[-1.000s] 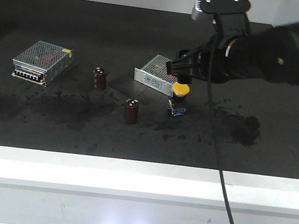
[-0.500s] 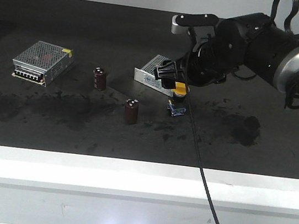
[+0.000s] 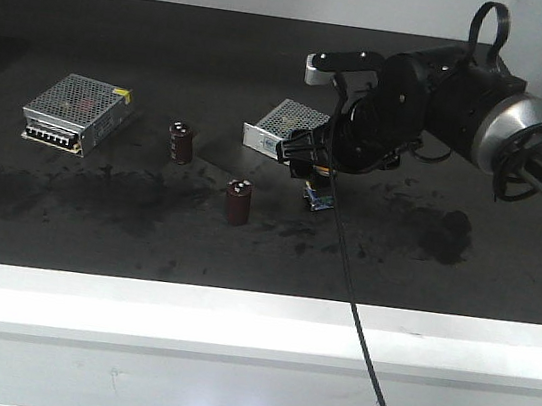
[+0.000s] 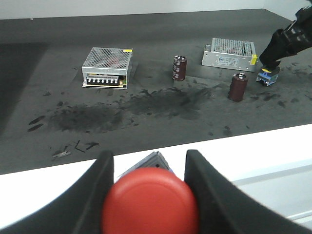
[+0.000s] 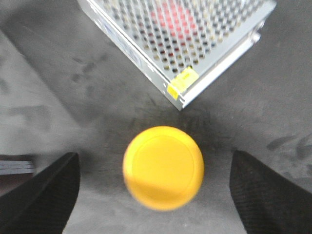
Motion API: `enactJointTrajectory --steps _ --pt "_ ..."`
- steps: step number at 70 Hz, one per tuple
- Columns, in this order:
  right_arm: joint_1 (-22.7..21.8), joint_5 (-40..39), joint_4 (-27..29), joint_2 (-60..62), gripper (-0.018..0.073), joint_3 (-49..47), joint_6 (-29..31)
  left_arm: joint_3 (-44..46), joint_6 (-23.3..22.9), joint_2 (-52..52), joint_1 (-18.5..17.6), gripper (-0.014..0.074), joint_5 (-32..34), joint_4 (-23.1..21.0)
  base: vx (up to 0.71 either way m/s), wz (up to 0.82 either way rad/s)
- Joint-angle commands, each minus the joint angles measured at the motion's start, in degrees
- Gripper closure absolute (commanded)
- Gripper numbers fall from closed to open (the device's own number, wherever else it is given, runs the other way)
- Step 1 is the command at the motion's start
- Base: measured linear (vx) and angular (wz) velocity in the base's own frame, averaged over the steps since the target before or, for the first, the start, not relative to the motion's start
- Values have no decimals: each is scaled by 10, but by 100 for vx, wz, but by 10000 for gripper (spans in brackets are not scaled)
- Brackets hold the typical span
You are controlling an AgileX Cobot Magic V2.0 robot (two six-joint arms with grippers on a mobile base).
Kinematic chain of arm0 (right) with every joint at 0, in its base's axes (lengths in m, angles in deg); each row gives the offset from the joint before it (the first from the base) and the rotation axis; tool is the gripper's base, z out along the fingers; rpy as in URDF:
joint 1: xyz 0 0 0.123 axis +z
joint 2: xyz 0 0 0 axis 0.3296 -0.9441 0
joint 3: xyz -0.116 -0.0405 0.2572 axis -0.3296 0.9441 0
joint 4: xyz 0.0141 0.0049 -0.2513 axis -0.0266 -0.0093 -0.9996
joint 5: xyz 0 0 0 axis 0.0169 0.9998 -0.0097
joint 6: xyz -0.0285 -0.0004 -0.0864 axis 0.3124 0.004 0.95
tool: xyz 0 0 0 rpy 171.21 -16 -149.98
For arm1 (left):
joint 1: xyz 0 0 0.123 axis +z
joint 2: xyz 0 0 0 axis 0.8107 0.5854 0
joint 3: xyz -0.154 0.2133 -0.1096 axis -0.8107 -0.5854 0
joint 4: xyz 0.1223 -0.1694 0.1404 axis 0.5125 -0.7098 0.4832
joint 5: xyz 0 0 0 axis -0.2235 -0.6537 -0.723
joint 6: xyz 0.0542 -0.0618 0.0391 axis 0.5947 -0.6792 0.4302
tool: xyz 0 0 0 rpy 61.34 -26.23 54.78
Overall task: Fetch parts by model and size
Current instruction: 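Close the right gripper on the yellow button and lift it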
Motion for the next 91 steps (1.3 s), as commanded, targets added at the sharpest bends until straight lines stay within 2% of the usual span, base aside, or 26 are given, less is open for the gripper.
enactJointTrajectory --steps 1,10,16,21,32,39,47,67,91 --pt "-3 -28 -3 24 -13 -18 5 13 0 9 -5 603 49 4 0 0" --pt "-4 -29 -3 17 48 -18 5 13 0 9 -5 603 49 4 0 0" --pt "-4 -38 -3 17 133 -18 2 13 0 9 -5 603 49 4 0 0" --pt "-4 -41 -3 20 249 -23 0 13 0 9 -5 603 49 4 0 0" --pt "-4 -43 -2 42 572 -22 -1 13 0 9 -5 603 49 4 0 0" --pt "-4 -44 -1 67 571 -18 -14 13 0 9 -5 603 49 4 0 0" --pt "-4 -86 -6 120 570 27 -15 13 -1 9 -5 603 49 4 0 0" --pt "-4 -258 -18 311 569 276 -31 13 -1 9 -5 603 49 4 0 0" --pt "-4 -332 -21 561 569 493 -28 13 -1 9 -4 603 49 4 0 0"
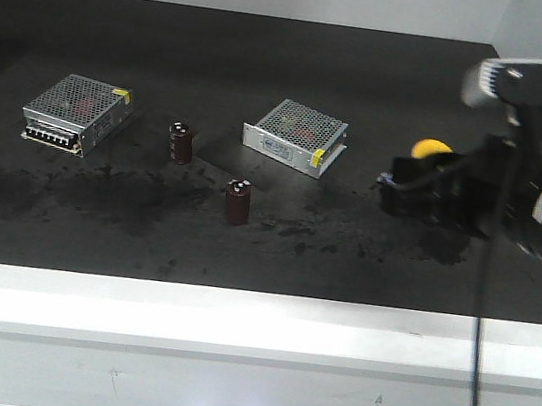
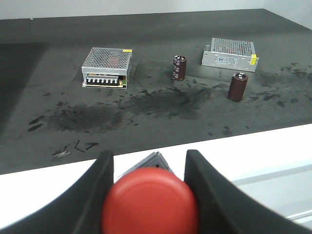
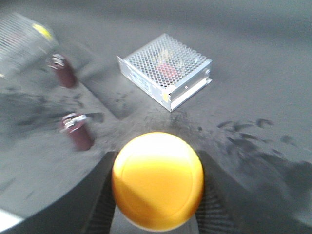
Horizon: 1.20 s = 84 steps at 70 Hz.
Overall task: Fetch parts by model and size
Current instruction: 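Close the right gripper on the yellow button and lift it, then drive the base to the bench with the red tray, holding both buttons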
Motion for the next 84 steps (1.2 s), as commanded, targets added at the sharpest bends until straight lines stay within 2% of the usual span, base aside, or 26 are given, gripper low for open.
enactJointTrajectory --steps 1,22,35,43,54,84 --pt "-3 -58 -8 76 569 29 2 13 -1 9 -4 603 49 4 0 0" --pt "-3 -55 -10 300 569 159 3 13 -1 9 -4 602 49 4 0 0" --pt "-3 -7 -7 389 569 205 2 13 -1 9 -4 602 49 4 0 0" --pt "-3 30 -10 410 569 210 2 13 -1 9 -4 602 49 4 0 0" --pt "-3 26 -27 416 569 210 2 13 -1 9 -4 602 49 4 0 0" --pt "-3 31 -22 416 569 210 2 13 -1 9 -4 602 49 4 0 0"
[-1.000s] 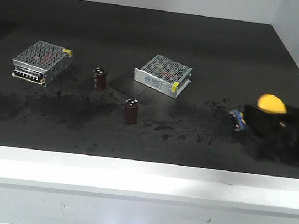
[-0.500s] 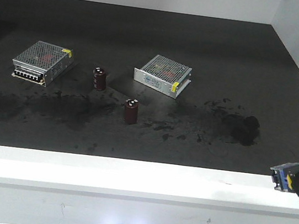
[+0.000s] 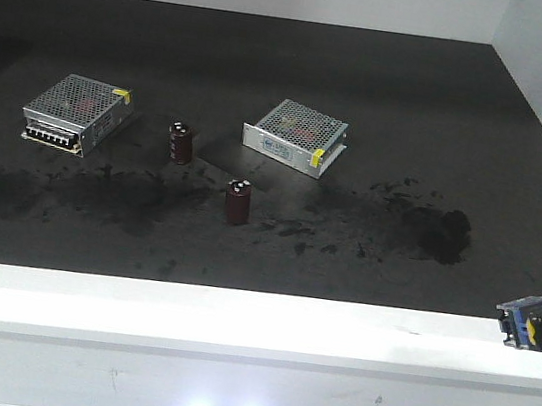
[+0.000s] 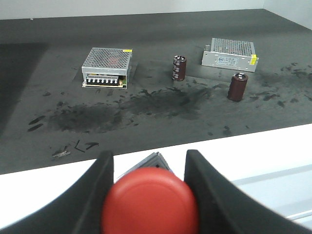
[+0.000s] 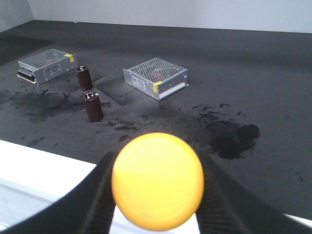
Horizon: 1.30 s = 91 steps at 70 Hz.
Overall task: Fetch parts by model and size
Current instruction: 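Drive the base to the bench with the red tray, holding both buttons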
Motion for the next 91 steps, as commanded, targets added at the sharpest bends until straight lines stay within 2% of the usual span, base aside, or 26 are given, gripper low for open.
enactJointTrajectory --steps 1,42,91 --pt "-3 -44 -6 -3 569 -16 2 13 -1 9 -4 602 49 4 0 0" --pt "-3 -44 -6 -3 569 -16 2 13 -1 9 -4 603 49 4 -4 15" --pt "-3 -44 -6 -3 569 -16 2 13 -1 9 -4 603 49 4 -14 80"
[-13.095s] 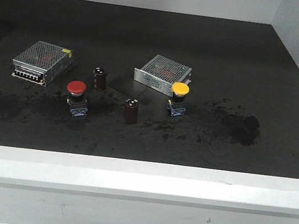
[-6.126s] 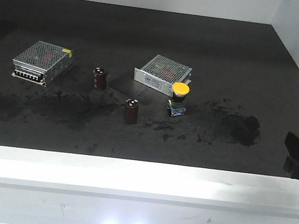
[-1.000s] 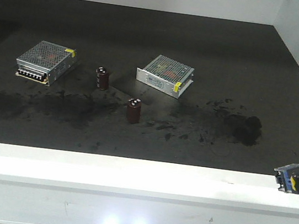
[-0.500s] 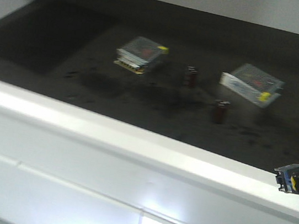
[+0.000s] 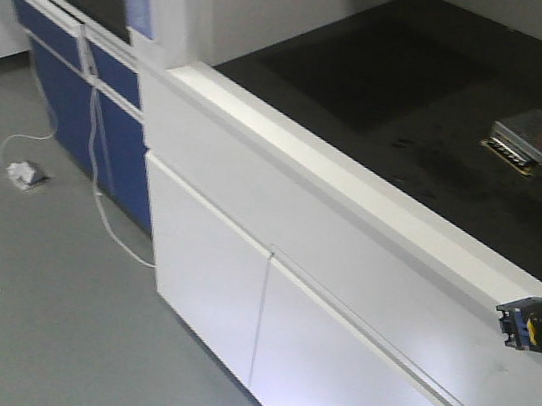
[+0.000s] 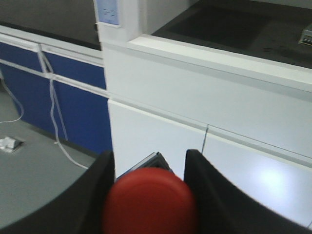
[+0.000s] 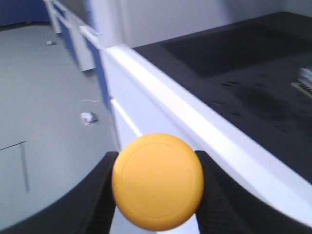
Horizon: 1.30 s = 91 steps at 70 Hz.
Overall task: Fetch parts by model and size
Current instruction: 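Drive the base to the bench with the red tray, holding both buttons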
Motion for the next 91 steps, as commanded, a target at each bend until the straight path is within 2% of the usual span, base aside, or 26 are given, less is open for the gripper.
enactJointTrajectory --steps 1,48,91 --pt "-3 -45 -6 -3 569 -16 2 13 -1 9 -4 603 49 4 -9 80" --pt "-3 -45 -6 -3 569 -16 2 13 -1 9 -4 603 49 4 -4 88" --pt "-3 -45 -6 -3 569 -16 2 13 -1 9 -4 603 49 4 20 26"
